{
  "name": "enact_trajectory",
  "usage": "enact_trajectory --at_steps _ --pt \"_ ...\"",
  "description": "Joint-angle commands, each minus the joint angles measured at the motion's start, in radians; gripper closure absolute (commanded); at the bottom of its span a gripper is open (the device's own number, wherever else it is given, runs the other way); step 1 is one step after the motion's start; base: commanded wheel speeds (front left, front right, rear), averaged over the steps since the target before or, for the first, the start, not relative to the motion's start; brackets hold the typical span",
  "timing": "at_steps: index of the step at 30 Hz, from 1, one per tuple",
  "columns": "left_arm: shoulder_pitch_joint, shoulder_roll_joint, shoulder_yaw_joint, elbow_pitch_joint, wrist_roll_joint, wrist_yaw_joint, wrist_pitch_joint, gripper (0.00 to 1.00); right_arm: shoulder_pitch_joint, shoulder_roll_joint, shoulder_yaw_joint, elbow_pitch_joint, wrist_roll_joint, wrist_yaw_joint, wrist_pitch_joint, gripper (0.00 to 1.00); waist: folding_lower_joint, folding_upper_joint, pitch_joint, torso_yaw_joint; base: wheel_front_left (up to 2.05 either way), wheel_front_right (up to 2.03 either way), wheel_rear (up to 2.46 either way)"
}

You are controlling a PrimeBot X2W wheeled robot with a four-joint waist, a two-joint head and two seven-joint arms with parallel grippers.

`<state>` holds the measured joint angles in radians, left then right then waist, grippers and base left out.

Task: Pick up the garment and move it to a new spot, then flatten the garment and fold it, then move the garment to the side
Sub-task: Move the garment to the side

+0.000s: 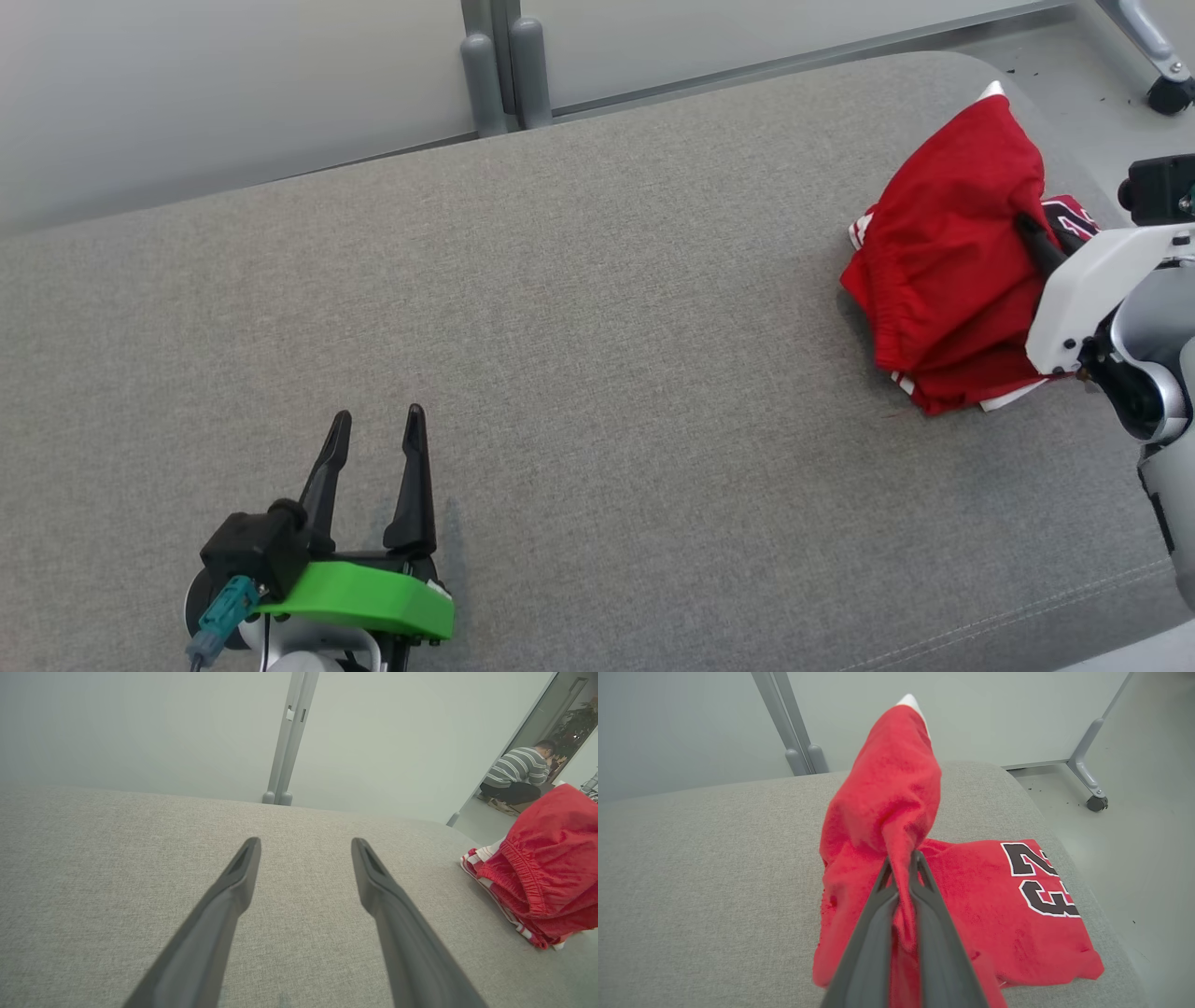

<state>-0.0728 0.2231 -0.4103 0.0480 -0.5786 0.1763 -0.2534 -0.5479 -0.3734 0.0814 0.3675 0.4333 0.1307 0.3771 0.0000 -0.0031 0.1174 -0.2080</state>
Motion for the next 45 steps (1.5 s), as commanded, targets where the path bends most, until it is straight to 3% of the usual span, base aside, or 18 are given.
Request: enact_trajectory --at_steps 1,9,22,33,34,35,45 --pt "-0.004 0.010 0.004 -0.005 0.001 0.005 0.001 0.00 -0.012 -0.025 -0.001 0.010 -0.012 0.000 -0.012 1.00 0.0000 0.0031 0.017 0.005 0.00 0.00 0.00" --pt "-0.027 0.030 -0.006 -0.022 0.013 0.006 0.022 0.00 -0.047 -0.055 -0.022 0.149 -0.025 0.000 -0.087 1.00 0.0000 0.0031 0.060 0.028 0.00 0.00 0.00" --pt "-0.063 0.072 -0.034 -0.093 0.053 0.015 0.080 0.00 -0.178 -0.139 -0.082 0.480 -0.149 0.000 -0.274 1.00 0.0000 0.0031 0.154 0.085 0.00 0.00 0.00" --pt "-0.069 0.098 -0.042 -0.139 0.069 0.034 0.116 0.00 -0.257 -0.107 -0.190 0.708 -0.246 0.000 -0.390 1.00 0.0000 0.0031 0.205 0.099 0.00 0.00 0.00" --pt "-0.069 0.100 -0.041 -0.142 0.070 0.035 0.118 0.00 -0.261 -0.104 -0.198 0.724 -0.254 0.000 -0.404 0.85 0.0000 0.0031 0.208 0.099 0.00 0.00 0.00" --pt "-0.070 0.102 -0.040 -0.147 0.071 0.037 0.117 0.00 -0.277 -0.100 -0.215 0.744 -0.278 0.000 -0.444 0.00 0.0000 0.0031 0.213 0.098 0.00 0.00 0.00" --pt "-0.080 0.101 -0.041 -0.138 0.064 0.040 0.118 0.00 -0.327 -0.089 -0.261 0.833 -0.369 0.000 -0.510 0.00 0.0000 0.0031 0.211 0.086 0.00 0.00 0.00"
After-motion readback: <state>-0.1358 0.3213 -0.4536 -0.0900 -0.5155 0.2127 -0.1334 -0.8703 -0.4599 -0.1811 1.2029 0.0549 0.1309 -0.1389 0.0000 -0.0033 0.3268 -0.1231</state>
